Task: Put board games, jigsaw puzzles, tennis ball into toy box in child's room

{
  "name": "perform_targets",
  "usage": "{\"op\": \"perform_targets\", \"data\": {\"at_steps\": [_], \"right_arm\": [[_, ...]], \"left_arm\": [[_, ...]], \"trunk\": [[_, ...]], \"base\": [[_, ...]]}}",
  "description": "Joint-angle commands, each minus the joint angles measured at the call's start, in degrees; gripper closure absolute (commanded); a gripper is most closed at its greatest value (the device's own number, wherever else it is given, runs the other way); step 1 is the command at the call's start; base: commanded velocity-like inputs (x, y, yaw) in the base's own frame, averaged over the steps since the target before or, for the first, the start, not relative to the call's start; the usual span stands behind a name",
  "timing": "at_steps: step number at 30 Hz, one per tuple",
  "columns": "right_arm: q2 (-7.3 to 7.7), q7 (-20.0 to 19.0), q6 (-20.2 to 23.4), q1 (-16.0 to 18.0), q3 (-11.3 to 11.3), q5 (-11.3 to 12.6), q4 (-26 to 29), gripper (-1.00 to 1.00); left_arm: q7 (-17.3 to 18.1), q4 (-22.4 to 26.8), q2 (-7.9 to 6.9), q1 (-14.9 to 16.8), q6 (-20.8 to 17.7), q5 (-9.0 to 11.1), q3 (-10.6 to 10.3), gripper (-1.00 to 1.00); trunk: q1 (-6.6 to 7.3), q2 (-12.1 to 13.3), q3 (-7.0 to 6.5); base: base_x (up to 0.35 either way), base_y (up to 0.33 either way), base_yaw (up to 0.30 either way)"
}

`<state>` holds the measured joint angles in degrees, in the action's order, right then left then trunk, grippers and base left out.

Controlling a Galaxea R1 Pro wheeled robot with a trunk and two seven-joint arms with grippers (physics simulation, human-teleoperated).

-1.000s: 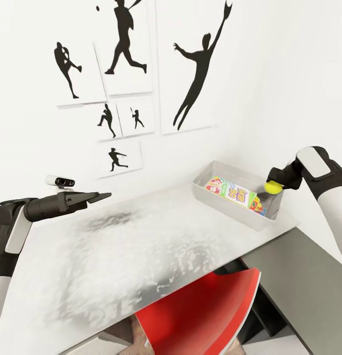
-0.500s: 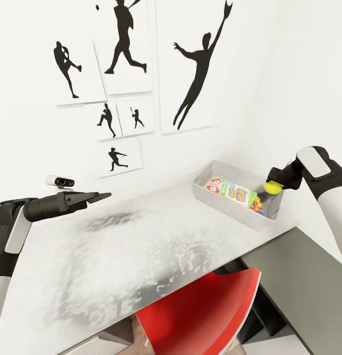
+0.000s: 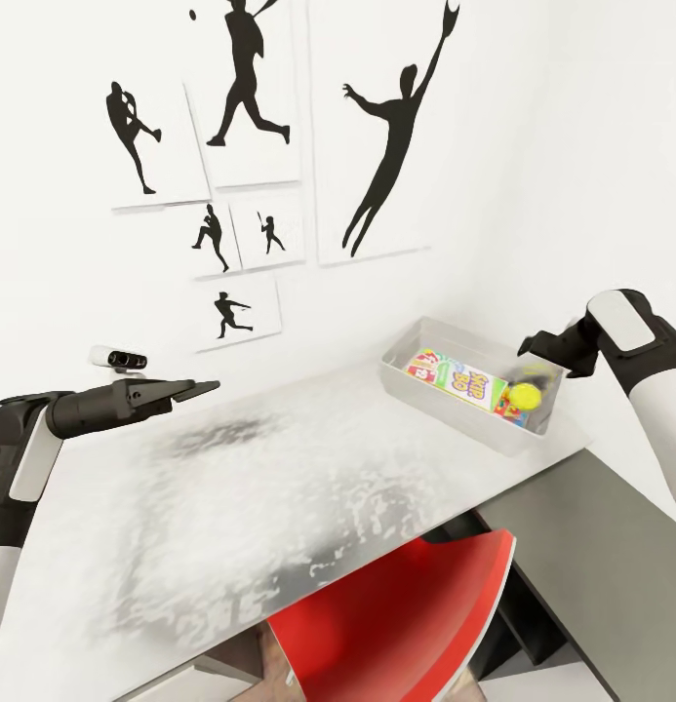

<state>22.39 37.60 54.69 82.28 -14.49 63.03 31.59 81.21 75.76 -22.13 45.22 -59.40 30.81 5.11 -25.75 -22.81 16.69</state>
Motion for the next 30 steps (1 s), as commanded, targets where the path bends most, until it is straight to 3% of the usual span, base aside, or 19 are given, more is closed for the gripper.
{"op": "perform_targets", "data": {"at_steps": [1, 30], "right_arm": [[0.08, 0.49, 0.07, 0.07, -0.42, 0.6, 0.05, -1.0], [0.02, 0.61, 0.3, 0.0, -0.58, 0.69, 0.4, -1.0]], "left_arm": [[0.09, 0.01, -0.02, 0.05, -0.6, 0.12, -0.02, -1.0], [0.09, 0.08, -0.14, 0.05, -0.6, 0.29, -0.06, -1.0]], "trunk": [[-0.03, -0.11, 0.11], [-0.03, -0.11, 0.11]], "base": [[0.0, 0.0, 0.0], [0.0, 0.0, 0.0]]}}
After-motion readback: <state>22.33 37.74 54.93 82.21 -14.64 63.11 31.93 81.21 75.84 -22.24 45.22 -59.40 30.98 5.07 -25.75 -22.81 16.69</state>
